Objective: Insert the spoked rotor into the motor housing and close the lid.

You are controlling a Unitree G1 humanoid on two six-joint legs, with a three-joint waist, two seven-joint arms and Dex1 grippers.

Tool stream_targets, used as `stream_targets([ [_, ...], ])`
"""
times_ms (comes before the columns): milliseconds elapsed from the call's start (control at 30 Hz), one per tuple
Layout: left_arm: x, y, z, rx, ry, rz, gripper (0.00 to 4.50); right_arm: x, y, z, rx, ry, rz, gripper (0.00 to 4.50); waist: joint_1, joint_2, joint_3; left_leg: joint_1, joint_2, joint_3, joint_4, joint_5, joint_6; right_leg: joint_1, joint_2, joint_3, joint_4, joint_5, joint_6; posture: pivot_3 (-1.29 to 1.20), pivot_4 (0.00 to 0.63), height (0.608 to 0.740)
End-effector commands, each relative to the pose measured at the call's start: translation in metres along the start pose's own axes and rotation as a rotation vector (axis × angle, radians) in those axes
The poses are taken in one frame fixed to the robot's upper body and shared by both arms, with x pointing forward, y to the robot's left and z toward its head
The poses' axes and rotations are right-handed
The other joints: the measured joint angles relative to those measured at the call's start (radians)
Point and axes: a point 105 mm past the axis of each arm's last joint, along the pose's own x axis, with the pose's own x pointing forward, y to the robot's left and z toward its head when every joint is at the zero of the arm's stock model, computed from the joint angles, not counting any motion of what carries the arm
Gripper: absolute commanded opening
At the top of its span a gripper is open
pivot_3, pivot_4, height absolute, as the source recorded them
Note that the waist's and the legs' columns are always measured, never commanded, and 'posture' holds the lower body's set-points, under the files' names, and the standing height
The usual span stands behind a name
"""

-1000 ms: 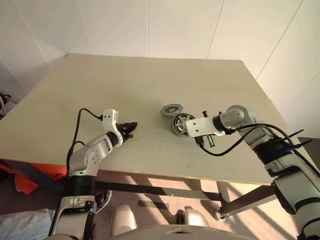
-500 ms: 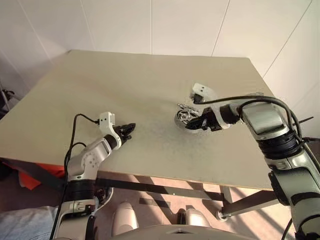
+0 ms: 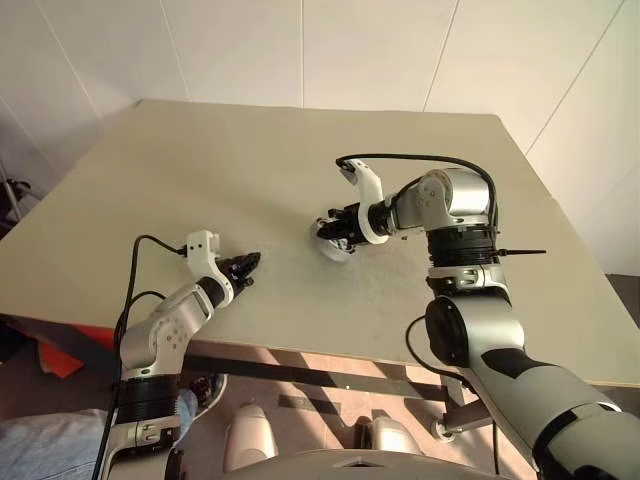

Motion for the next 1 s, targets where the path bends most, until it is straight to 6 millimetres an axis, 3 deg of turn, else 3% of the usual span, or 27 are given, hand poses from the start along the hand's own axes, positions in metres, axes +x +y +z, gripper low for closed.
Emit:
stream_targets([
  [33, -0.009, 0.004, 0.005, 0.010, -0.017, 0.031, 1.63, -0.003, 0.019, 0.020, 0.041, -0.071, 0.003, 0.02, 0.001, 0.000, 0.000, 0.000, 0.000, 0.000, 0.000, 0.000, 0.000, 0.000, 0.000, 0.000, -0.001, 0.000, 0.000, 0.00, 0.000, 0.740],
  [200, -0.013, 0.004, 0.004, 0.014, -0.016, 0.044, 1.63, 0.013, 0.019, 0.008, 0.116, -0.047, -0.055, 0.02, 0.001, 0.000, 0.000, 0.001, 0.000, 0.000, -0.004, 0.000, -0.001, 0.000, 0.001, 0.000, -0.001, -0.001, 0.002, 0.00, 0.000, 0.740],
  [300, -0.012, 0.003, 0.002, 0.020, -0.007, 0.047, 1.63, 0.016, 0.019, 0.009, 0.158, -0.075, -0.070, 0.89, 0.005, 0.000, 0.000, 0.003, -0.001, 0.000, -0.004, 0.000, -0.002, 0.002, 0.000, 0.000, -0.001, -0.001, 0.003, 0.00, 0.000, 0.740],
  [433, -0.010, 0.002, 0.001, 0.022, 0.002, 0.042, 1.63, 0.010, 0.028, 0.025, 0.191, -0.139, -0.038, 2.26, 0.003, 0.000, 0.000, 0.004, -0.001, 0.000, -0.004, 0.002, -0.004, 0.002, 0.000, 0.000, 0.000, -0.004, 0.009, 0.00, 0.000, 0.740],
  [600, 0.003, -0.010, 0.003, 0.042, 0.017, -0.014, 1.63, -0.015, 0.052, 0.054, 0.149, -0.257, 0.096, 2.26, 0.002, 0.003, 0.000, 0.004, -0.001, -0.001, -0.004, 0.003, -0.005, 0.001, 0.000, 0.000, 0.003, -0.005, 0.010, 0.00, 0.000, 0.740],
  [667, 0.009, -0.018, 0.009, 0.044, 0.013, -0.055, 1.63, -0.022, 0.041, 0.058, 0.170, -0.289, 0.083, 2.26, 0.008, 0.002, -0.001, 0.004, -0.001, -0.001, -0.004, 0.003, -0.005, 0.002, 0.000, 0.000, 0.003, -0.005, 0.010, 0.00, 0.000, 0.740],
  [767, 0.018, -0.035, 0.020, 0.032, 0.002, -0.138, 1.63, -0.031, 0.004, 0.056, 0.259, -0.351, 0.009, 2.26, 0.013, 0.001, -0.001, 0.003, -0.001, -0.002, -0.002, 0.003, -0.005, 0.004, 0.000, 0.000, 0.002, -0.003, 0.008, 0.00, 0.000, 0.740],
  [933, 0.035, -0.067, 0.036, 0.049, -0.002, -0.273, 1.63, -0.049, -0.063, 0.028, 0.454, -0.425, -0.135, 2.26, 0.031, 0.001, -0.001, 0.002, -0.002, -0.002, 0.000, 0.003, -0.005, 0.004, -0.001, 0.000, 0.002, 0.002, 0.008, 0.00, 0.000, 0.740],
  [1000, 0.041, -0.073, 0.036, 0.064, 0.014, -0.298, 1.63, -0.053, -0.077, 0.017, 0.515, -0.443, -0.169, 2.26, 0.031, 0.002, -0.001, 0.002, -0.002, -0.002, 0.000, 0.003, -0.005, 0.004, -0.001, 0.000, 0.002, 0.002, 0.008, 0.00, 0.000, 0.740],
])
